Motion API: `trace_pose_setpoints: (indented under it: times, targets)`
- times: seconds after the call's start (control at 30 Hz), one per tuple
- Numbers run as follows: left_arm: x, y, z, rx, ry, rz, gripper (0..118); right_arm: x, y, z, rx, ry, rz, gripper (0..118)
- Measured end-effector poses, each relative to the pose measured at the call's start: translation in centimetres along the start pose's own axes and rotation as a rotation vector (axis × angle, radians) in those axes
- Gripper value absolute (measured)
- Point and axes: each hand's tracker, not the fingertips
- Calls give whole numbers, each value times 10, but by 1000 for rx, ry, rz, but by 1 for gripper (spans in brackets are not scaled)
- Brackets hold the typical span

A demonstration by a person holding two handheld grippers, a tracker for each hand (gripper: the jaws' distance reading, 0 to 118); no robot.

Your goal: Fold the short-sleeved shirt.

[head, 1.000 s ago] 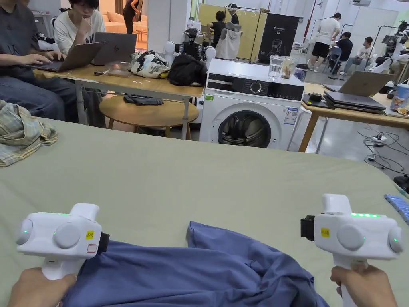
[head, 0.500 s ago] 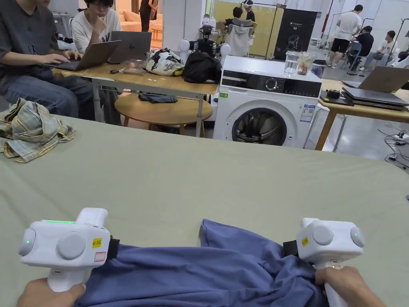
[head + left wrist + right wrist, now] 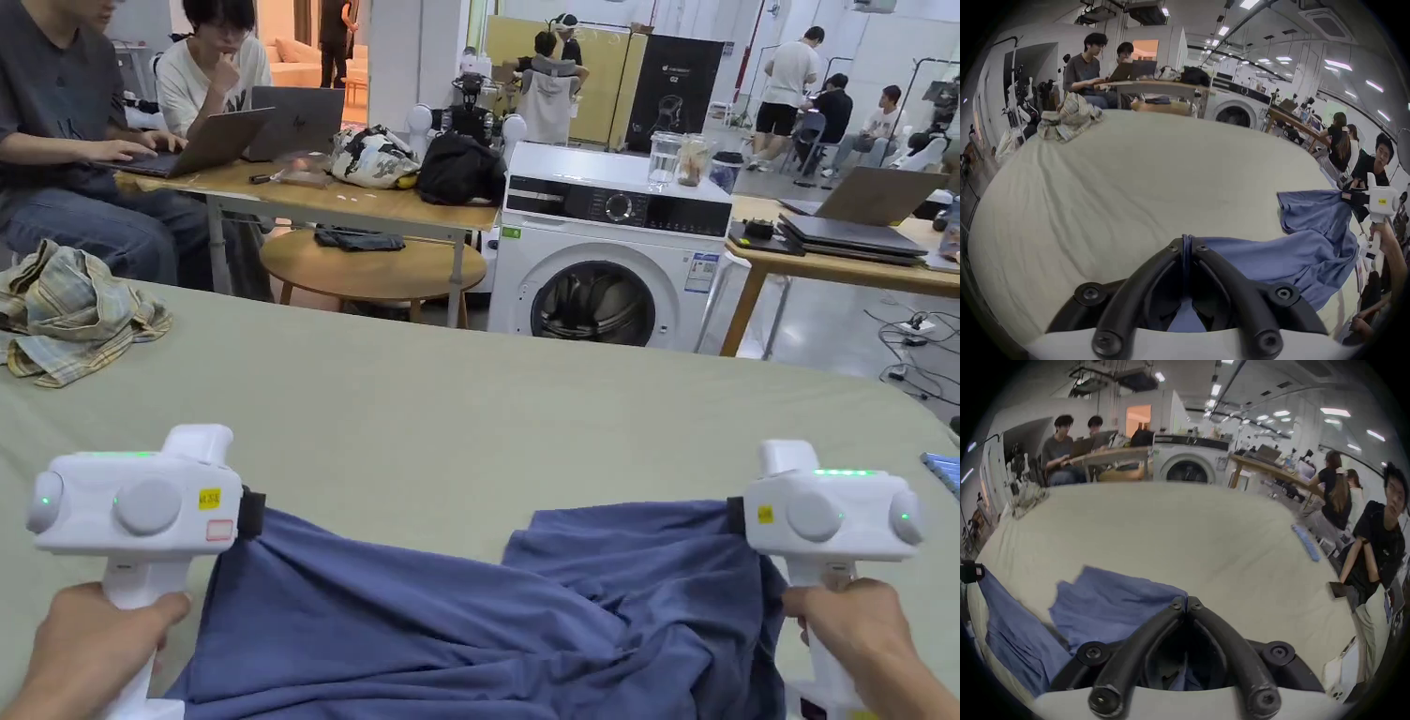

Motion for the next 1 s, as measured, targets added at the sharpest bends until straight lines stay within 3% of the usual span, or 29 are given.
trace_pose_setpoints:
  times: [0.33, 0.6, 1.0]
  targets:
    - [-10, 80, 80, 180, 12, 22, 0, 57, 45, 100, 205, -76, -78, 0]
    - [-7, 153, 124, 289, 45, -21, 0, 41, 95, 168, 384, -86, -81, 0]
    - [-11, 256, 140, 366, 83, -36, 0, 29, 208, 182, 490, -132, -116, 0]
